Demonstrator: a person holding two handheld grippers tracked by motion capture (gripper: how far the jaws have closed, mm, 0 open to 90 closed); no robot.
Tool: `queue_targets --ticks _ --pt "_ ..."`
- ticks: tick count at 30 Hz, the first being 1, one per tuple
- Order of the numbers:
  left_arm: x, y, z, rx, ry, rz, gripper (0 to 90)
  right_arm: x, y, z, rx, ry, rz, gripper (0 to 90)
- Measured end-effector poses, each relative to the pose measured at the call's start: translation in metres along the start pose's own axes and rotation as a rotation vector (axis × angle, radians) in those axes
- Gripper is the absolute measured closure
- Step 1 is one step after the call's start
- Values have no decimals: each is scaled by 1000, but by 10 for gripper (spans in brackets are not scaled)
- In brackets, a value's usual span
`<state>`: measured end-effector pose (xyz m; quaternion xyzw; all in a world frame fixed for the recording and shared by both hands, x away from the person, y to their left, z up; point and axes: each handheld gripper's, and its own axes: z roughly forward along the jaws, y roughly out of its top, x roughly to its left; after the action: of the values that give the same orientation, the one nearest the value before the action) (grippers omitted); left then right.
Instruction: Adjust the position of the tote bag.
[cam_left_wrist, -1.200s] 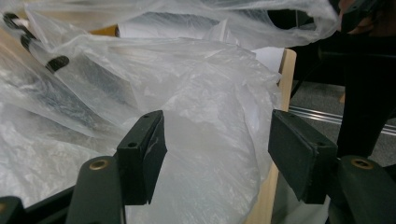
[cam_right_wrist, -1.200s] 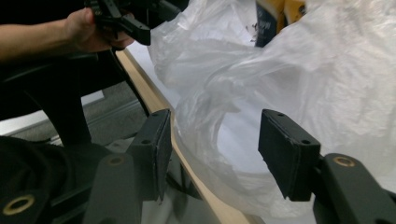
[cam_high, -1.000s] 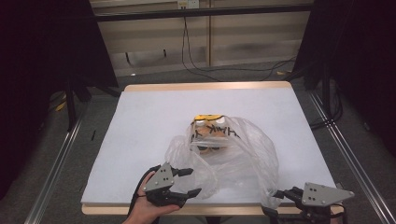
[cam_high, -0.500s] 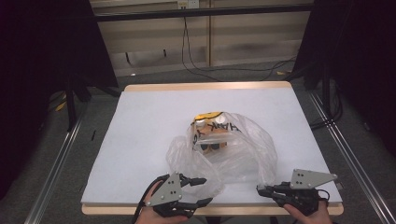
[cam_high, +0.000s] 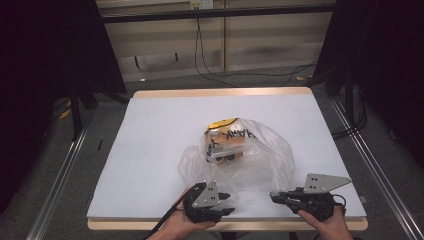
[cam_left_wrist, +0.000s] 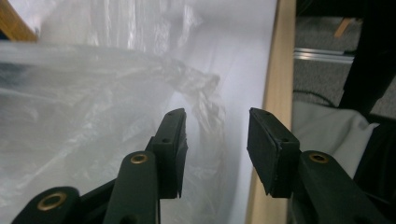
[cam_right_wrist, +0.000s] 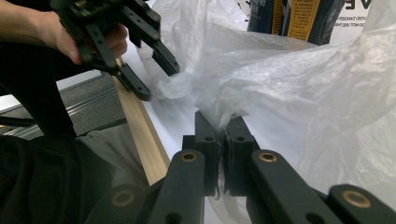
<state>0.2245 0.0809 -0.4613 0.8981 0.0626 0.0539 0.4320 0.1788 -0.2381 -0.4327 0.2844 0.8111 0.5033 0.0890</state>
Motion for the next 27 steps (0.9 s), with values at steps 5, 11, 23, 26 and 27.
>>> queue_targets --ticks 5,11,23,26,27 --pt "4 -3 6 20 -15 -20 708 0 -2 -2 -9 -8 9 865" --pt "8 -5 4 2 -60 -30 858 -1 -5 -1 -3 0 12 869" --pt "11 0 -24 -114 -110 -79 864 -4 1 -4 -26 -4 3 872" --pt "12 5 -32 -154 -101 -92 868 -9 6 -12 -63 -22 8 874" --pt "13 6 -36 -160 -99 -91 869 -9 8 -15 -73 -26 9 876"
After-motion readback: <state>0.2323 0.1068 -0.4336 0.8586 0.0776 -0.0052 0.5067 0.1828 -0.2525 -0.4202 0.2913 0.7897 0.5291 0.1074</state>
